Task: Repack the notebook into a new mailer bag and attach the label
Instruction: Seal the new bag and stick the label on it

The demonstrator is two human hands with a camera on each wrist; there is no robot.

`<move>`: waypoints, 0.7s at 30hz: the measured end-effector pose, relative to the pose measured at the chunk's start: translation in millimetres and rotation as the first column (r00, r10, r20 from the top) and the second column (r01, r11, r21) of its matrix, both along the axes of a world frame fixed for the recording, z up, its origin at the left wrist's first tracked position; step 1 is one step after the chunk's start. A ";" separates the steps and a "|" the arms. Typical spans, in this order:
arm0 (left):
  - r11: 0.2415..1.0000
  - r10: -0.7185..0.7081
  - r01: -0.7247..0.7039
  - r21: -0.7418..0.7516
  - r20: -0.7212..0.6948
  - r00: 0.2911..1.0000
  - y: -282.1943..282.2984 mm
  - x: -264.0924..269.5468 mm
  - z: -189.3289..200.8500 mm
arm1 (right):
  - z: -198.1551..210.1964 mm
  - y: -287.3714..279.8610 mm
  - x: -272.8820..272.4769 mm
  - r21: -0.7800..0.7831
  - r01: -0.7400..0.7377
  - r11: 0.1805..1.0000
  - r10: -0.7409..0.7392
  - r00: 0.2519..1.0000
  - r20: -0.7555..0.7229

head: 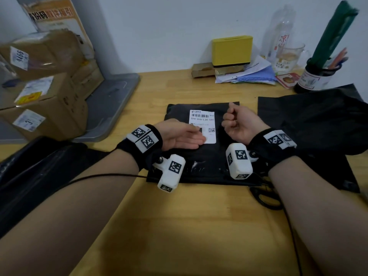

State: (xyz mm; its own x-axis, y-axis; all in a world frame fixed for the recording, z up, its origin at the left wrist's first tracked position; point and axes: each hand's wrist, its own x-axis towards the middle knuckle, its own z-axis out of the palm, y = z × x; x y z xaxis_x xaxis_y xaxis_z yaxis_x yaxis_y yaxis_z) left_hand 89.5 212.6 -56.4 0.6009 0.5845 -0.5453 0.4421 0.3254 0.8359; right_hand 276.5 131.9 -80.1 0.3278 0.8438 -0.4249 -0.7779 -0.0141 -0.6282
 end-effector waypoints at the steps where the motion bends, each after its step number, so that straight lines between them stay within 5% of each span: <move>1: 1.000 0.015 -0.015 0.001 0.021 1.000 -1.7 -1.3 -0.3 | 5.2 -0.4 -5.7 0.010 0.025 1.000 -0.025 1.000 0.016; 7: 0.989 0.145 -0.140 -0.040 0.153 0.978 -15.3 -10.6 1.2 | 39.4 -25.6 -28.2 0.074 -0.076 0.994 0.058 0.973 0.221; 13: 0.968 0.249 -0.243 -0.055 0.176 0.952 -42.7 -22.3 5.7 | 55.1 -70.5 -22.9 0.107 -0.167 0.980 0.141 0.966 0.216; 21: 0.954 0.282 -0.244 -0.173 0.254 0.925 -83.4 -19.8 18.2 | 79.1 -126.7 -9.1 -0.136 0.022 0.990 0.066 0.792 0.608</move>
